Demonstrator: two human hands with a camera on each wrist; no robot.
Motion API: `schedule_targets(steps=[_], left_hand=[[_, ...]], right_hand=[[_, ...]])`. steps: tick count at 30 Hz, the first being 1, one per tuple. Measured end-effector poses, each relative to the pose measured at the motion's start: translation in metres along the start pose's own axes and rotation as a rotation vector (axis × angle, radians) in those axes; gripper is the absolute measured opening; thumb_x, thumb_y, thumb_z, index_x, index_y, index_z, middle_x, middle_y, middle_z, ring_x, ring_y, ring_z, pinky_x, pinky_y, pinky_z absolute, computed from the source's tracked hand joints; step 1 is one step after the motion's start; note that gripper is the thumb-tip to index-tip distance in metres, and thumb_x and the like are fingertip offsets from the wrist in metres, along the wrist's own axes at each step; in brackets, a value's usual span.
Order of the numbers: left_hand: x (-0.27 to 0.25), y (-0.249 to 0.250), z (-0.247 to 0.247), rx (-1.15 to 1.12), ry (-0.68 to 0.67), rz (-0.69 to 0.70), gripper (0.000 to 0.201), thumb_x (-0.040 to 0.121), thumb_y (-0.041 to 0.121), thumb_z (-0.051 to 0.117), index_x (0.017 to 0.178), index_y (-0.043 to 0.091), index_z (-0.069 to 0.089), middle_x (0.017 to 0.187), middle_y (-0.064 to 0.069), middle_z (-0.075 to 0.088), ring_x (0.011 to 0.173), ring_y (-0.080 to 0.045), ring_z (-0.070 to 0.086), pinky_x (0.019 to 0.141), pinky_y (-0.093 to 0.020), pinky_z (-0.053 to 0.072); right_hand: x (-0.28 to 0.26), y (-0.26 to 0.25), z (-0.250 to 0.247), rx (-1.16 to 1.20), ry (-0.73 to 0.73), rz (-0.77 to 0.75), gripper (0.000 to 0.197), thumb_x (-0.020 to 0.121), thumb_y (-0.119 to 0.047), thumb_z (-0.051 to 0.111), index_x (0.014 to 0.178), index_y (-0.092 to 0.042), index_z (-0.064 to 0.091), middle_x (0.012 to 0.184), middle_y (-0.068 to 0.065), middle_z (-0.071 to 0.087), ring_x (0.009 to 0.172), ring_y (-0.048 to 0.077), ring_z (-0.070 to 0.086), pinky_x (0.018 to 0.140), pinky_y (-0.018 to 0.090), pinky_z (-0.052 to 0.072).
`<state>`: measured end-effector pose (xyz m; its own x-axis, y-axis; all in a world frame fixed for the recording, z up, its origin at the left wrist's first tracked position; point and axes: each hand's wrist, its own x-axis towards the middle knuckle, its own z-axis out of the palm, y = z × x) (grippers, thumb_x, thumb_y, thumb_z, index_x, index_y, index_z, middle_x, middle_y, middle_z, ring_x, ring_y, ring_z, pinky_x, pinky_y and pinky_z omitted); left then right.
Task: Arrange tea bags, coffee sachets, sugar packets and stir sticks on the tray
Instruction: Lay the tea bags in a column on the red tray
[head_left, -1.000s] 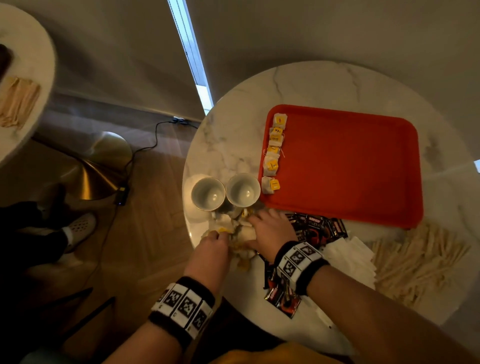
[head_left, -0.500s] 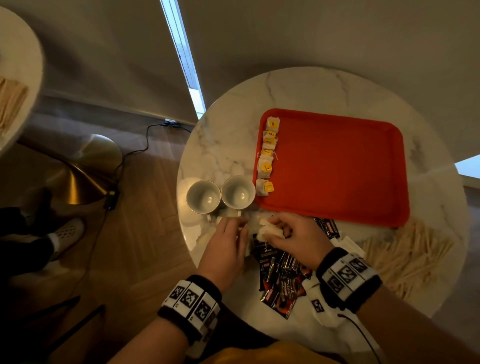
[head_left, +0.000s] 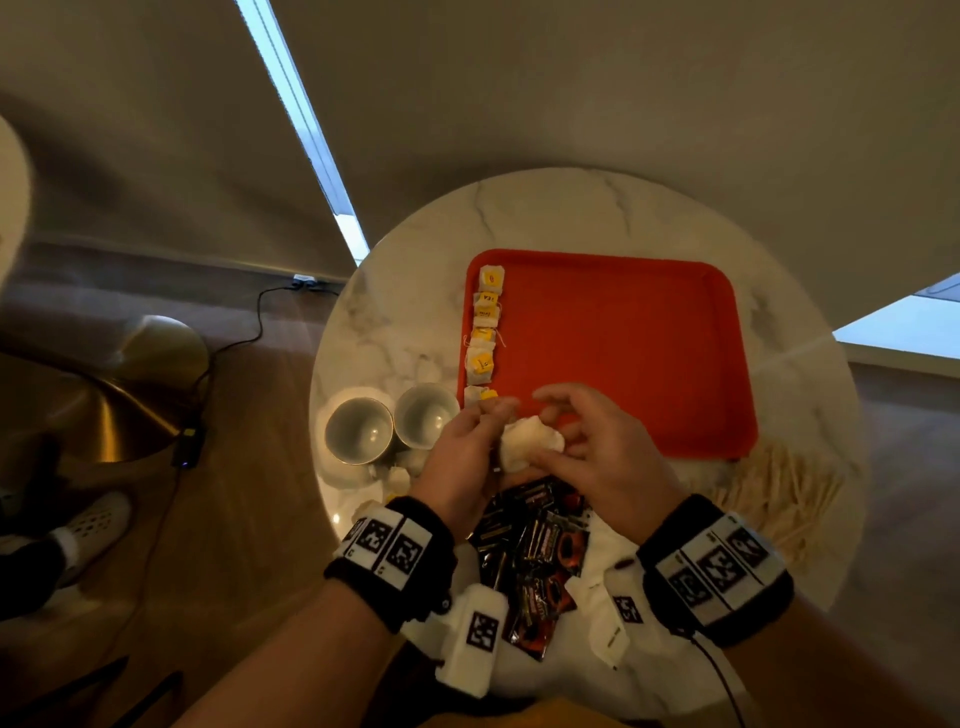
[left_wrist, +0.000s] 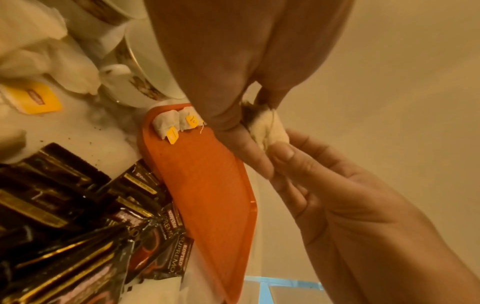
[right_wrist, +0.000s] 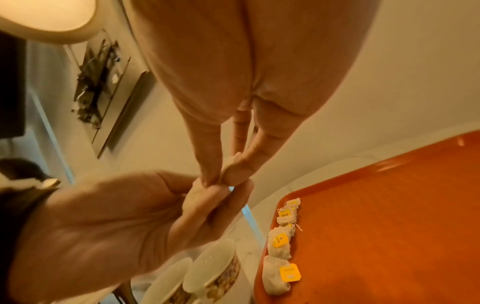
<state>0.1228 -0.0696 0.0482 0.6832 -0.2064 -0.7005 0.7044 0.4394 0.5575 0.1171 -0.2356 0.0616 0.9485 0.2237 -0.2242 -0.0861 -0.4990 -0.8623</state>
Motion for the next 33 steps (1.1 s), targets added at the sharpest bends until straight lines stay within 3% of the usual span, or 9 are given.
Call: schedule_targets(steps=[3,6,11,15,18,23,26,31,33], left_hand=[[0.005,0.002,0.003,-0.072,0.007,0.013,0.033,0.104,0.028,0.053,0.130,0.008,0.057,0.133,-0.025,0.061,0.103,-0.031,0.070,0.069,-0.036,0.063],[0.007,0.002,0.004,-0.059,-0.031,0.027,0.041,0.101,0.039,0.056,0.130,0.010,0.058,0.126,-0.019,0.065,0.103,-0.029,0.071,0.071,-0.037,0.063],[0.017,0.000,0.001,-0.004,-0.025,0.082,0.029,0.098,0.016,0.062,0.126,0.006,0.058,0.128,-0.023,0.061,0.101,-0.030,0.071,0.075,-0.034,0.064],[0.021,0.003,0.002,-0.007,-0.015,0.077,0.026,0.104,0.020,0.053,0.125,0.007,0.060,0.126,-0.020,0.063,0.100,-0.028,0.072,0.072,-0.034,0.063],[0.022,0.005,0.004,-0.018,-0.047,0.057,0.030,0.101,0.026,0.057,0.127,0.011,0.061,0.127,-0.018,0.062,0.105,-0.030,0.069,0.075,-0.036,0.064],[0.030,0.004,0.003,-0.087,-0.082,0.117,0.020,0.100,0.009,0.058,0.119,0.007,0.057,0.115,-0.016,0.068,0.098,-0.029,0.071,0.074,-0.036,0.064],[0.035,0.004,0.004,-0.069,-0.034,0.145,0.015,0.101,0.012,0.057,0.116,0.010,0.057,0.116,-0.016,0.066,0.097,-0.028,0.070,0.073,-0.035,0.063],[0.049,0.013,0.004,-0.164,0.088,0.209,0.014,0.099,0.011,0.060,0.114,0.009,0.060,0.109,-0.015,0.061,0.094,-0.026,0.066,0.076,-0.037,0.064],[0.054,0.018,0.005,-0.187,0.119,0.233,0.015,0.099,0.011,0.060,0.114,0.008,0.059,0.110,-0.019,0.061,0.095,-0.029,0.065,0.071,-0.034,0.064]], right_hand=[[0.001,0.002,-0.008,0.101,0.045,0.062,0.044,0.086,-0.014,0.078,0.123,-0.026,0.059,0.097,-0.007,0.067,0.086,0.006,0.068,0.077,0.024,0.058],[0.005,0.004,-0.013,0.135,0.072,0.096,0.034,0.087,-0.016,0.077,0.116,-0.025,0.063,0.092,-0.004,0.071,0.083,0.007,0.070,0.076,0.025,0.058],[0.014,0.006,-0.019,0.212,0.111,0.127,0.022,0.093,-0.014,0.070,0.112,-0.021,0.063,0.087,-0.003,0.074,0.075,0.013,0.073,0.070,0.029,0.061],[0.019,0.005,-0.018,0.209,0.135,0.091,0.016,0.096,-0.010,0.066,0.109,-0.019,0.063,0.088,-0.003,0.070,0.080,0.011,0.071,0.068,0.026,0.059],[0.022,0.006,-0.018,0.203,0.150,0.064,0.014,0.098,-0.008,0.061,0.106,-0.019,0.063,0.090,-0.002,0.068,0.080,0.012,0.071,0.067,0.027,0.059],[0.027,0.011,-0.017,0.148,0.097,0.163,0.034,0.090,-0.028,0.074,0.121,-0.026,0.060,0.100,-0.007,0.071,0.090,0.004,0.070,0.080,0.026,0.059],[0.031,0.014,-0.016,0.175,0.106,0.148,0.012,0.094,-0.022,0.068,0.107,-0.022,0.068,0.098,-0.006,0.073,0.091,0.009,0.070,0.087,0.039,0.059],[0.053,0.012,-0.024,0.337,0.250,0.149,0.012,0.100,-0.012,0.058,0.102,-0.021,0.065,0.106,-0.001,0.071,0.098,0.014,0.070,0.085,0.036,0.060],[0.071,0.013,-0.029,0.373,0.293,0.164,0.013,0.101,-0.013,0.057,0.103,-0.022,0.065,0.109,0.001,0.070,0.097,0.017,0.071,0.082,0.036,0.061]])
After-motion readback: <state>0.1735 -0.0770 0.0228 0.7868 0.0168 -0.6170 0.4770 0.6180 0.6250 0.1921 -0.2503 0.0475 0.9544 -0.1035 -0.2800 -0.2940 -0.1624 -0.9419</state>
